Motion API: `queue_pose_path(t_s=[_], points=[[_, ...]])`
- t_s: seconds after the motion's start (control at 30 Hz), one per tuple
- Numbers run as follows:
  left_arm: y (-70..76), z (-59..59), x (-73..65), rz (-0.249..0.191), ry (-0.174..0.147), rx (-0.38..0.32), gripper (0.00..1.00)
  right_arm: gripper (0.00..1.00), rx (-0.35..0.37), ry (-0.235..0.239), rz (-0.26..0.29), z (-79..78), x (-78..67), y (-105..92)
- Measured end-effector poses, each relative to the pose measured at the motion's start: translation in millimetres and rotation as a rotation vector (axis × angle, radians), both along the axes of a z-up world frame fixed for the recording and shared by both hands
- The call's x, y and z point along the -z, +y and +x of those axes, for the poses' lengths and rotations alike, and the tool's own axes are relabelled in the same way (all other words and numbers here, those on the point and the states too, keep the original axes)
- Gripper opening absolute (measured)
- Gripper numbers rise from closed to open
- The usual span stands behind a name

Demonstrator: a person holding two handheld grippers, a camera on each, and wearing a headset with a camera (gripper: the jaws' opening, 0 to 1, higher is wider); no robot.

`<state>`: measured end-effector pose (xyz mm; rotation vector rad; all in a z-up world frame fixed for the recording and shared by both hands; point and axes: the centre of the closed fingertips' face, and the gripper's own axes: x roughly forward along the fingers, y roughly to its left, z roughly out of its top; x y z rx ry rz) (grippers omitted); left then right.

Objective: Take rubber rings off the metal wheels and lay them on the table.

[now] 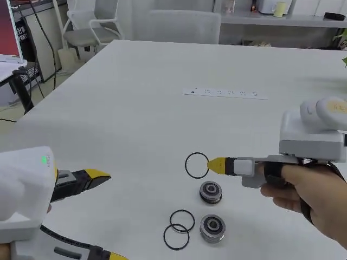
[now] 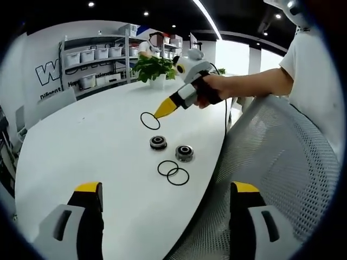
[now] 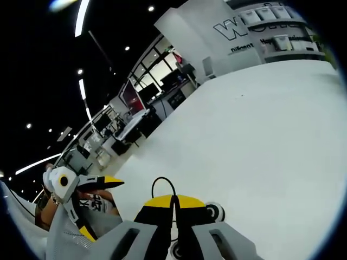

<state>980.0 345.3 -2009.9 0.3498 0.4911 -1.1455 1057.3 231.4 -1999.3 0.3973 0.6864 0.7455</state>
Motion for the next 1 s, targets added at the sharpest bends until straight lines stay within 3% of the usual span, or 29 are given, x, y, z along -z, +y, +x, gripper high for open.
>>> queue_pose_path(t_s=[0.2,0.33,0.47,0.57,1.0], points=[[-2.0,-4.5,1.9,0.010,-0.005,0.033,0.99,0.00,-0.081,0.035,-0.016,-13.0,10.0,12.4],[-1.3,-3.5,1.8,0.014,-0.013,0.030,0.99,0.00,-0.149,0.043,-0.081,-23.1,22.8,19.1],[0.7,-3.2,5.8,0.033,-0.006,0.026,0.99,0.00,-0.192,0.057,-0.115,-30.8,31.2,26.0],[-0.5,-3.9,4.4,0.017,0.003,0.022,0.99,0.00,-0.225,0.075,-0.126,-37.4,37.0,32.0],[0.4,-5.2,7.8,0.029,0.019,0.022,0.97,0.00,-0.301,0.112,-0.233,-49.3,65.1,35.1]])
